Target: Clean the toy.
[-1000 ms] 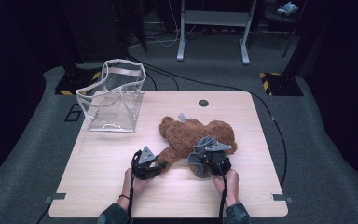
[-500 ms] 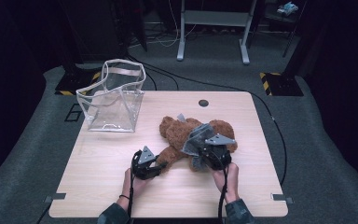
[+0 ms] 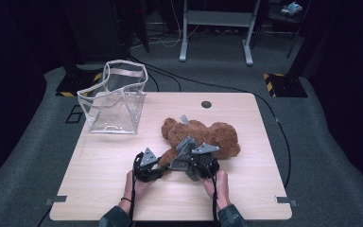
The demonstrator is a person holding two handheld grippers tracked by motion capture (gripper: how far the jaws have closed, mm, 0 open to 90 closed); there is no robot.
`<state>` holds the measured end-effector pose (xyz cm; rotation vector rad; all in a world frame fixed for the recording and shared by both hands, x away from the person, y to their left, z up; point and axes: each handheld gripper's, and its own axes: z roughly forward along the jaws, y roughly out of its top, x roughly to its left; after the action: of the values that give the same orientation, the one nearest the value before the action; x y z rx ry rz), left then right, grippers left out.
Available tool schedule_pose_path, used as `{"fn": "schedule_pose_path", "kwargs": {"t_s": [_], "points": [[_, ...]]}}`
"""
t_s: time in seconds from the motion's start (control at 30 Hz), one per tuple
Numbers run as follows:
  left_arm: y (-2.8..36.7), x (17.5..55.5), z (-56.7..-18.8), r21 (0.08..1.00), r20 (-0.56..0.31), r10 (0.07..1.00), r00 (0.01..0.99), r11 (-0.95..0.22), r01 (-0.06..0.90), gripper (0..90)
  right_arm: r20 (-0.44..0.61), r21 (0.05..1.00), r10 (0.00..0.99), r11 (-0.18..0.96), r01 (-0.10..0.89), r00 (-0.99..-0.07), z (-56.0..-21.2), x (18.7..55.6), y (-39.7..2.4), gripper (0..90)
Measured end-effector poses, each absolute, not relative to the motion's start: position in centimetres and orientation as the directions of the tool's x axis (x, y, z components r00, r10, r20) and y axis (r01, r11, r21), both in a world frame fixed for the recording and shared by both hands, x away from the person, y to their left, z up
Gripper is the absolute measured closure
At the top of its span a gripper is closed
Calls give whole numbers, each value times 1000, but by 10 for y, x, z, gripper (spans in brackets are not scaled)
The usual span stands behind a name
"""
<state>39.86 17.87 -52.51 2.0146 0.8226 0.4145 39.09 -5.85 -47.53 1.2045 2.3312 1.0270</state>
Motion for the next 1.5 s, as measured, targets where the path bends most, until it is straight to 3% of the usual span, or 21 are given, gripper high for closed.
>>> {"fn": "schedule_pose_path", "kwargs": {"t_s": [0.27, 0.53, 0.7, 1.3, 1.5], "points": [[179, 399, -525, 840, -22, 692, 721, -379, 389, 560, 50, 721, 801, 384, 576, -596, -479, 381, -62, 802], [178, 400, -525, 830, -26, 700, 713, -382, 406, 469, 33, 752, 818, 358, 554, -574, -460, 372, -93, 797], [178, 401, -525, 824, -32, 700, 714, -386, 415, 448, 31, 770, 852, 313, 556, -522, -455, 366, -121, 796], [170, 402, -527, 769, 30, 721, 692, -458, 445, 151, 31, 778, 950, 171, 604, -309, -455, 349, -211, 798], [168, 395, -516, 776, 27, 733, 680, -444, 448, 122, 22, 772, 969, 140, 620, -246, -458, 352, -235, 798]]}}
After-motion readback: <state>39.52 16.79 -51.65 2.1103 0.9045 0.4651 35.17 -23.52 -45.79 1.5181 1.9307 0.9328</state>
